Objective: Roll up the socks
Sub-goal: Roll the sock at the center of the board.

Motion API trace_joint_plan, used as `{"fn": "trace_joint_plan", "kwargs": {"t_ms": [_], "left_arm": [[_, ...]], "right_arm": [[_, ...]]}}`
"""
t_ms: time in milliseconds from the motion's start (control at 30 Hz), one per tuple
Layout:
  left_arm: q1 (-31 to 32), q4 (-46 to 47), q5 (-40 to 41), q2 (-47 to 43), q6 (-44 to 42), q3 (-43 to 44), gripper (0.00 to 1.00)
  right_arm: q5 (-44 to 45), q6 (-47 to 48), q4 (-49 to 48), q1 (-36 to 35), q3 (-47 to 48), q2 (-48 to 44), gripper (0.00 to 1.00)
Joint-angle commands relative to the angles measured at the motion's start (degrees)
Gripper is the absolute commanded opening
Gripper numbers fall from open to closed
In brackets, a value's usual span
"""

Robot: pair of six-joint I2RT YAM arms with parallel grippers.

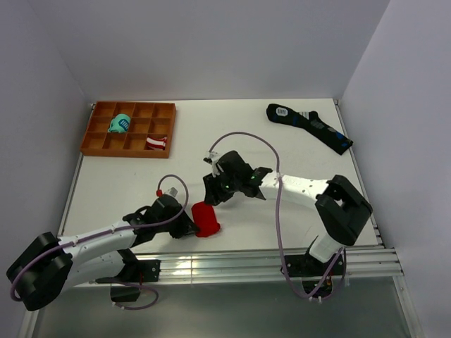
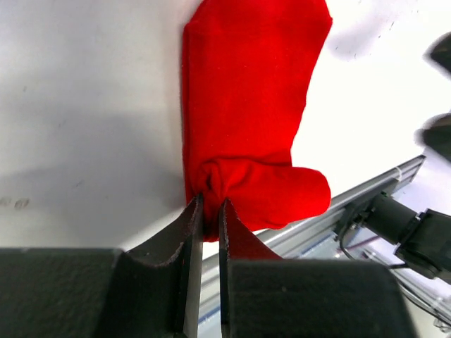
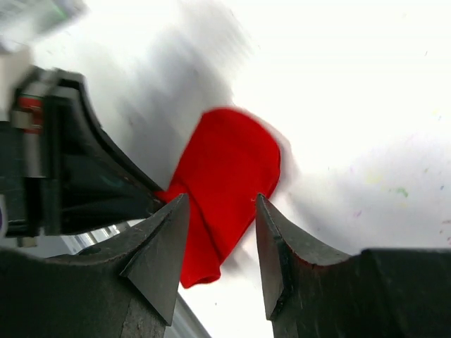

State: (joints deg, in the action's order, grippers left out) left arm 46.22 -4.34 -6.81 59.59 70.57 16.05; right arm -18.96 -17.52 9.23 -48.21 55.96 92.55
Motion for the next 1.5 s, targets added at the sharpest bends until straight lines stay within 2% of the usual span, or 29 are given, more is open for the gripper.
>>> {"fn": "trace_joint_plan", "kwargs": {"t_ms": [0, 267, 400, 667, 933, 1467], "left_arm": [[-1.2, -5.8, -2.4, -1.2, 1.1, -1.8, 0.0], [-4.7, -11.5, -4.1, -0.4, -2.1, 3.0, 0.0], [-6.4, -11.6, -5.8, 1.5, -3.1, 3.8, 0.0], [-8.3, -12.1, -7.7, 4.9, -4.0, 5.7, 0.0], [-9.8, -12.2, -8.8, 6.9, -4.3, 7.0, 0.0], [-11.7, -11.4, -10.9, 9.8, -4.8, 7.6, 0.0]], "right_arm": [[0.8, 0.8, -8.5, 0.2, -2.7, -4.1, 0.5], [1.0, -0.8, -22.7, -0.8, -18.5, -17.5, 0.51], [3.1, -2.9, -28.7, -3.1, -24.5, -20.6, 0.53], [6.7, -4.9, -38.2, -8.3, -29.4, -18.8, 0.54], [10.1, -5.2, -41.9, -12.3, -30.8, -15.3, 0.55], [12.6, -6.8, -50.4, -15.3, -33.7, -8.6, 0.54]]}}
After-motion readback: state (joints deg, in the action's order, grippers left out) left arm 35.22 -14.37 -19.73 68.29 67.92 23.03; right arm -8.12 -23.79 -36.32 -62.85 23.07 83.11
